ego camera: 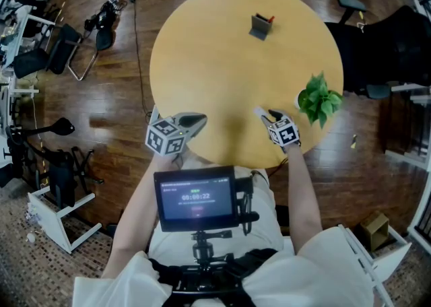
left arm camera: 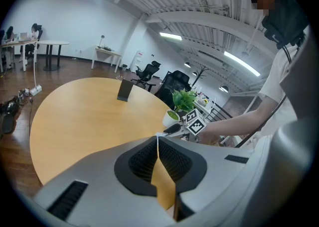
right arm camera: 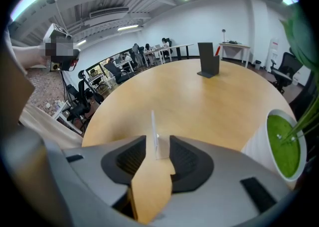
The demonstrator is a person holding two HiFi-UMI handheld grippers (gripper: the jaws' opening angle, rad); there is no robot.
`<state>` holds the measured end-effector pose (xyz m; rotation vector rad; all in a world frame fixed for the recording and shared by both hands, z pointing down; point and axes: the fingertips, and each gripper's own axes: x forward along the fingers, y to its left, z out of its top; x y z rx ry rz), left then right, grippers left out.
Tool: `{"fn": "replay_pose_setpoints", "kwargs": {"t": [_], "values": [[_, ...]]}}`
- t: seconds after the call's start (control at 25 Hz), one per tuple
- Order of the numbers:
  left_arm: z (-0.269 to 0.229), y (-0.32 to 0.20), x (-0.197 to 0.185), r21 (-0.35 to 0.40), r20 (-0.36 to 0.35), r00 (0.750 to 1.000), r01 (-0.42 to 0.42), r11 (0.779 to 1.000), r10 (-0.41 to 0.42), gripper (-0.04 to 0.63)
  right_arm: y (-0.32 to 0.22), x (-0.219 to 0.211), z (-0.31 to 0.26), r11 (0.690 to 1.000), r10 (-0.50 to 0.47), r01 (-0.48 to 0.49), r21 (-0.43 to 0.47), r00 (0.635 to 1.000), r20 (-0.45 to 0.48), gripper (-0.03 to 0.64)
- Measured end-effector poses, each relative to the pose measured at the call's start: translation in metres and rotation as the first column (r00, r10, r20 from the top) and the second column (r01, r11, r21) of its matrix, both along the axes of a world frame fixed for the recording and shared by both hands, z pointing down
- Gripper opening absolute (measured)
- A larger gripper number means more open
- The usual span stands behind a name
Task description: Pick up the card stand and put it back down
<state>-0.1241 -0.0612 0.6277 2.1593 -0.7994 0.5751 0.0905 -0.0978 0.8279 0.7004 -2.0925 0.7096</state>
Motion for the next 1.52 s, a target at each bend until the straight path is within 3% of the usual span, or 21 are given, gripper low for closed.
{"fn": "replay_pose_setpoints", "kwargs": {"t": [0.32, 0.76, 1.2, 1.52], "values": [[-0.002, 0.005, -0.001, 0.004, 0.002, 1.0, -0.001, 1.0, 0.001, 0.009, -0.008, 0.012, -0.024, 0.992, 0.098, -0.101, 0.072, 0.994, 0.039, 0.19], [-0.008, 0.006, 0.0, 0.017, -0.002, 1.0, -0.006, 1.0, 0.006, 0.009, -0.016, 0.017, -0.075, 0.967, 0.156, -0.169, 0.192, 0.984, 0.085, 0.189], [-0.009, 0.008, 0.004, 0.026, -0.015, 1.0, 0.025, 0.999, -0.024, 0.009, -0.024, 0.006, -0.148, 0.922, 0.17, -0.24, 0.305, 0.956, 0.238, 0.168], [-0.011, 0.013, 0.009, 0.041, -0.04, 0.998, 0.057, 0.998, -0.055, 0.009, -0.018, 0.002, -0.186, 0.895, 0.171, -0.29, 0.338, 0.924, 0.342, 0.14]]}}
